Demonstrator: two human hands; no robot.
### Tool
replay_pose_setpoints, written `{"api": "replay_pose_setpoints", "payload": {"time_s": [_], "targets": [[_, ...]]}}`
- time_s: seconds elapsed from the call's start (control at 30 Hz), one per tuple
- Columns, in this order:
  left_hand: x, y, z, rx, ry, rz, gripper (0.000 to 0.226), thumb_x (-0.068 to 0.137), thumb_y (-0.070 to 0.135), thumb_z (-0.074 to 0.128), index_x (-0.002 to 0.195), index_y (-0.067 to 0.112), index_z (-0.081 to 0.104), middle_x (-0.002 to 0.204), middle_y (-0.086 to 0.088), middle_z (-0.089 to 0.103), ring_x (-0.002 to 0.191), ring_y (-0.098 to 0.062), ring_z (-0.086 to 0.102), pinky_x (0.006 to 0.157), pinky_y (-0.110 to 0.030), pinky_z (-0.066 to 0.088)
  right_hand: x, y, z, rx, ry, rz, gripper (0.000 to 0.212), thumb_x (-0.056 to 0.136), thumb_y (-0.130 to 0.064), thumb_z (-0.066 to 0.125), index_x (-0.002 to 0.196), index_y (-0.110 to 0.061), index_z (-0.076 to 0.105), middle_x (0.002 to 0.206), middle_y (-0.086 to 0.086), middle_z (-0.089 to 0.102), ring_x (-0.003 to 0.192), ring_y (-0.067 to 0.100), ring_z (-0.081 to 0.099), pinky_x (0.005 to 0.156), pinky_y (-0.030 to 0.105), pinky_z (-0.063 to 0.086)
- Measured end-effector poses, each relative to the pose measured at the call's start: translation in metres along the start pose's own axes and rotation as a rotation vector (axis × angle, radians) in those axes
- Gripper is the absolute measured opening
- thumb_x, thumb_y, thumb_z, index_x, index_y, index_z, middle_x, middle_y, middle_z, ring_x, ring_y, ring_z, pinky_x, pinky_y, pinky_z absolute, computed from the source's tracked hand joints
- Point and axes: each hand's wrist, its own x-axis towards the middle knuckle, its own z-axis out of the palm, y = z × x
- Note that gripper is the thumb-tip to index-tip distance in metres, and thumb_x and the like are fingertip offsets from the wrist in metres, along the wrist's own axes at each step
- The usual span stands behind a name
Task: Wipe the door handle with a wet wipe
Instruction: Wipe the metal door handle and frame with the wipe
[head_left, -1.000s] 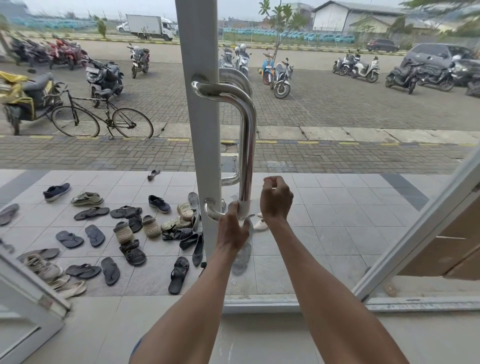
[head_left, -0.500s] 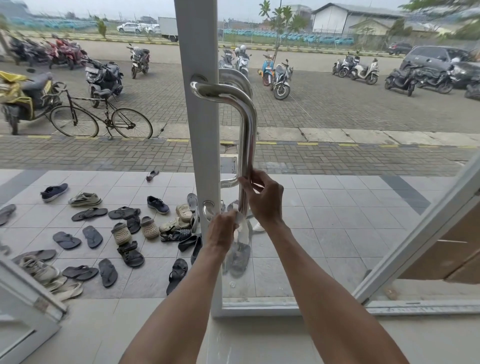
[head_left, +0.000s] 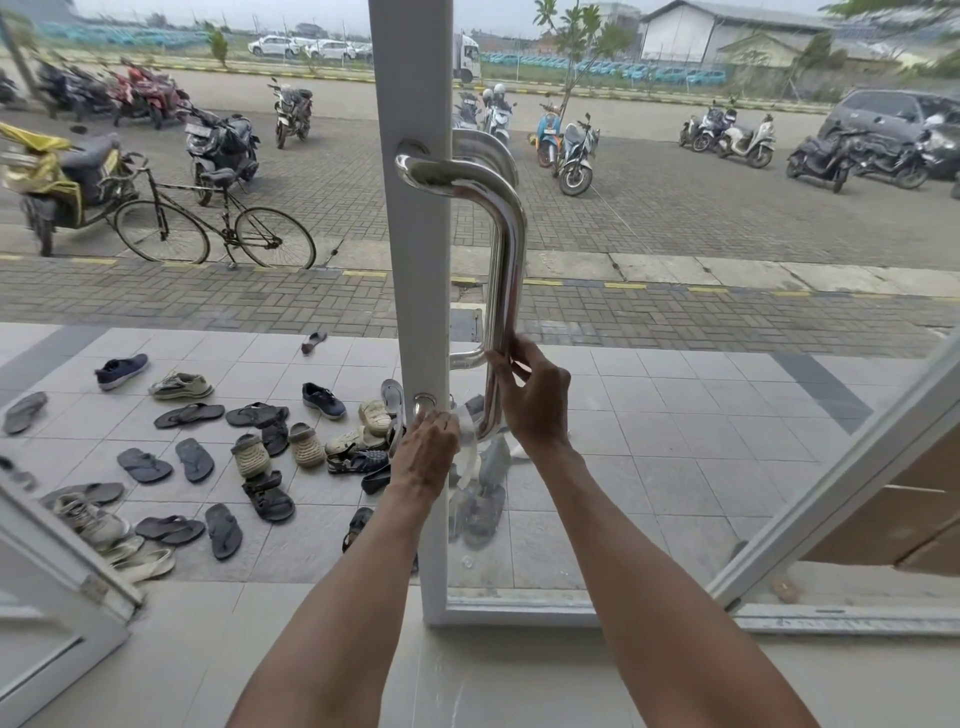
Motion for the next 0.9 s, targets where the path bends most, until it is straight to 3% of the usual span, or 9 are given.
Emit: {"api": "replay_pose_setpoints", "payload": {"time_s": [0.2, 0.3, 0.63, 0.77, 0.9], "targets": [[0.001, 0.010, -0.004, 0.010, -0.019, -0.084, 0.050, 0.093, 0.001, 0.059, 0.141, -0.004, 0.044, 0.145, -0.018, 0.050, 0.138, -0.026, 0.045, 0.120, -0.034, 0.030, -0.007, -0.001, 0.002, -0.185, 0.021, -0.087, 0.028, 0.099, -0.031, 0.061, 0.118, -0.011, 0.067, 0.094, 0.004, 0.078, 0.084, 0.022, 0.075, 0.076, 0.038, 0.061], [0.001, 0.013, -0.005, 0.044, -0.041, -0.093, 0.052, 0.095, -0.004, 0.053, 0.144, -0.006, 0.037, 0.150, -0.022, 0.042, 0.143, -0.029, 0.039, 0.122, -0.037, 0.026, -0.017, -0.005, 0.010, -0.243, 0.039, -0.047, 0.026, 0.103, -0.029, 0.054, 0.116, -0.009, 0.064, 0.090, 0.008, 0.076, 0.080, 0.030, 0.074, 0.069, 0.040, 0.059], [0.006, 0.003, -0.011, -0.004, -0.074, -0.146, 0.059, 0.088, -0.014, 0.054, 0.144, -0.011, 0.035, 0.146, -0.023, 0.043, 0.140, -0.031, 0.041, 0.121, -0.036, 0.028, -0.040, 0.006, 0.009, -0.428, -0.185, 0.210, 0.029, 0.102, -0.027, 0.051, 0.129, -0.016, 0.057, 0.105, 0.016, 0.071, 0.094, 0.032, 0.070, 0.090, 0.044, 0.055], [-0.005, 0.010, -0.012, -0.062, -0.045, -0.003, 0.050, 0.086, -0.014, 0.056, 0.133, 0.001, 0.049, 0.135, -0.015, 0.056, 0.129, -0.027, 0.053, 0.108, -0.036, 0.045, -0.042, 0.003, 0.013, -0.438, -0.182, 0.244, 0.028, 0.102, -0.028, 0.051, 0.126, -0.017, 0.058, 0.107, 0.012, 0.071, 0.096, 0.030, 0.070, 0.092, 0.042, 0.054], [-0.008, 0.001, -0.010, -0.058, -0.031, 0.054, 0.056, 0.088, -0.012, 0.055, 0.140, 0.006, 0.046, 0.143, -0.012, 0.052, 0.133, -0.024, 0.051, 0.113, -0.035, 0.041, -0.044, 0.003, 0.015, -0.431, -0.172, 0.247, 0.026, 0.102, -0.028, 0.051, 0.123, -0.015, 0.058, 0.104, 0.010, 0.071, 0.094, 0.029, 0.071, 0.090, 0.041, 0.055]]}}
